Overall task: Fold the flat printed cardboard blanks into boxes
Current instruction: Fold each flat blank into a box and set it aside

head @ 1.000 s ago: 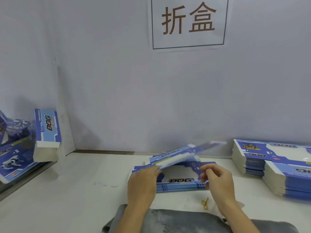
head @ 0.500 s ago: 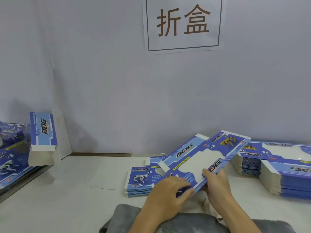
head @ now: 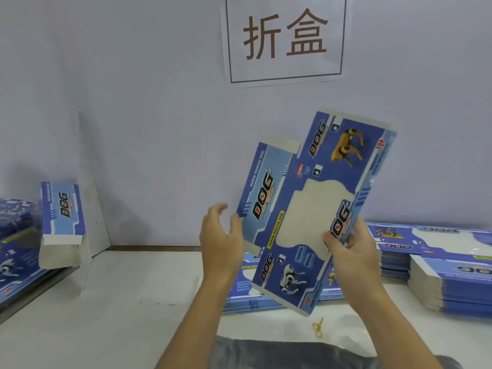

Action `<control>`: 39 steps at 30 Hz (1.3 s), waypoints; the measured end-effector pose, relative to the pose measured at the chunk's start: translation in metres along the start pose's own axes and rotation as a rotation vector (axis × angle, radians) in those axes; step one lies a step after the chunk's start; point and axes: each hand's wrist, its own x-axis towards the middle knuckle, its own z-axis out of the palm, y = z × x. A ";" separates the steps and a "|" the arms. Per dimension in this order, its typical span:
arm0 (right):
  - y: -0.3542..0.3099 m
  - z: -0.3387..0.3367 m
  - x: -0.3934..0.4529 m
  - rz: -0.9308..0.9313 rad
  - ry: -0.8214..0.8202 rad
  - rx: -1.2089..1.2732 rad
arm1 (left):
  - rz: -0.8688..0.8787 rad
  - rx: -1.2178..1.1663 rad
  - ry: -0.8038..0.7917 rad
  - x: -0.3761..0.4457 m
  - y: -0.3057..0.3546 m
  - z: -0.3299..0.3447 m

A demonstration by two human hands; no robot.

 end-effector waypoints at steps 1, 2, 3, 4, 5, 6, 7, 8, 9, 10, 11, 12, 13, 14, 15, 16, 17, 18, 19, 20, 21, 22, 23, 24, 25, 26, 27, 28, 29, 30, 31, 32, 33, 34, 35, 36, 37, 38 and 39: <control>-0.001 0.000 0.000 -0.007 -0.007 0.006 | 0.009 -0.012 0.040 0.006 0.011 0.004; -0.002 0.000 -0.001 -0.006 -0.011 0.022 | 0.013 -0.028 0.088 0.011 0.021 0.007; -0.002 -0.001 -0.001 0.003 -0.016 0.050 | 0.004 -0.050 0.130 0.013 0.029 0.010; -0.002 -0.002 -0.001 0.019 -0.021 0.083 | -0.021 -0.084 0.150 0.013 0.035 0.012; -0.002 -0.003 0.000 0.036 -0.028 0.111 | -0.053 -0.120 0.142 0.010 0.038 0.014; -0.002 -0.005 0.000 0.054 -0.037 0.133 | -0.080 -0.155 0.114 0.004 0.038 0.016; -0.002 -0.007 0.000 0.066 -0.052 0.145 | -0.092 -0.187 0.078 -0.003 0.035 0.016; -0.003 -0.009 0.000 0.068 -0.071 0.149 | -0.089 -0.218 0.036 -0.011 0.030 0.015; -0.004 -0.011 0.000 0.062 -0.093 0.144 | -0.083 -0.249 -0.022 -0.018 0.026 0.013; -0.004 -0.012 0.000 0.050 -0.117 0.138 | -0.086 -0.278 -0.095 -0.023 0.021 0.011; -0.004 -0.012 -0.001 0.036 -0.140 0.136 | -0.103 -0.297 -0.169 -0.027 0.017 0.008; -0.004 -0.012 -0.002 0.020 -0.157 0.142 | -0.126 -0.308 -0.223 -0.029 0.013 0.005; -0.004 -0.011 -0.003 0.003 -0.172 0.144 | -0.143 -0.320 -0.255 -0.030 0.011 0.002; -0.005 -0.010 -0.004 -0.009 -0.189 0.140 | -0.153 -0.335 -0.271 -0.031 0.010 -0.001; -0.005 -0.009 -0.005 -0.016 -0.209 0.132 | -0.160 -0.353 -0.279 -0.031 0.010 -0.002; -0.005 -0.008 -0.006 -0.017 -0.229 0.129 | -0.164 -0.370 -0.282 -0.031 0.009 -0.002; -0.005 -0.009 -0.006 -0.018 -0.244 0.131 | -0.163 -0.378 -0.287 -0.031 0.009 -0.002; -0.006 -0.009 -0.007 -0.015 -0.254 0.144 | -0.162 -0.378 -0.299 -0.032 0.008 -0.002; -0.006 -0.011 -0.006 -0.013 -0.265 0.163 | -0.165 -0.374 -0.313 -0.032 0.008 -0.002; -0.007 -0.012 -0.005 -0.009 -0.282 0.182 | -0.170 -0.367 -0.327 -0.033 0.009 -0.002; -0.008 -0.014 -0.005 -0.009 -0.304 0.198 | -0.174 -0.358 -0.340 -0.033 0.008 -0.002; -0.008 -0.016 -0.004 -0.008 -0.328 0.210 | -0.179 -0.351 -0.352 -0.032 0.008 -0.003; -0.008 -0.016 -0.004 -0.004 -0.353 0.217 | -0.183 -0.353 -0.364 -0.032 0.008 -0.005; -0.008 -0.016 -0.004 0.006 -0.376 0.221 | -0.188 -0.366 -0.386 -0.032 0.007 -0.006; -0.008 -0.014 -0.005 0.017 -0.402 0.222 | -0.195 -0.386 -0.427 -0.032 0.007 -0.006; -0.009 -0.010 -0.007 0.023 -0.428 0.219 | -0.202 -0.402 -0.485 -0.033 0.007 -0.006; -0.008 -0.006 -0.009 0.019 -0.447 0.210 | -0.203 -0.398 -0.552 -0.035 0.007 -0.005; -0.008 -0.003 -0.010 0.007 -0.459 0.198 | -0.194 -0.367 -0.612 -0.036 0.008 -0.004; -0.009 0.001 -0.011 -0.006 -0.470 0.187 | -0.179 -0.322 -0.652 -0.038 0.010 -0.002; -0.010 0.003 -0.012 -0.016 -0.483 0.181 | -0.156 -0.278 -0.668 -0.039 0.011 0.000; -0.010 0.005 -0.013 -0.020 -0.492 0.181 | -0.132 -0.241 -0.671 -0.040 0.011 0.001; -0.011 0.005 -0.013 -0.022 -0.495 0.184 | -0.110 -0.217 -0.672 -0.041 0.011 0.003; -0.011 0.005 -0.013 -0.022 -0.492 0.185 | -0.093 -0.204 -0.669 -0.041 0.012 0.003; -0.012 0.005 -0.013 -0.023 -0.489 0.185 | -0.079 -0.198 -0.665 -0.042 0.012 0.004; -0.012 0.005 -0.014 -0.026 -0.486 0.183 | -0.066 -0.196 -0.658 -0.043 0.012 0.004; -0.013 0.006 -0.015 -0.030 -0.480 0.180 | -0.056 -0.197 -0.644 -0.044 0.012 0.005; -0.014 0.006 -0.015 -0.035 -0.471 0.181 | -0.048 -0.207 -0.618 -0.045 0.011 0.006; -0.015 0.005 -0.016 -0.042 -0.461 0.186 | -0.041 -0.227 -0.576 -0.045 0.010 0.007; -0.017 0.005 -0.016 -0.051 -0.451 0.191 | -0.040 -0.252 -0.516 -0.045 0.008 0.007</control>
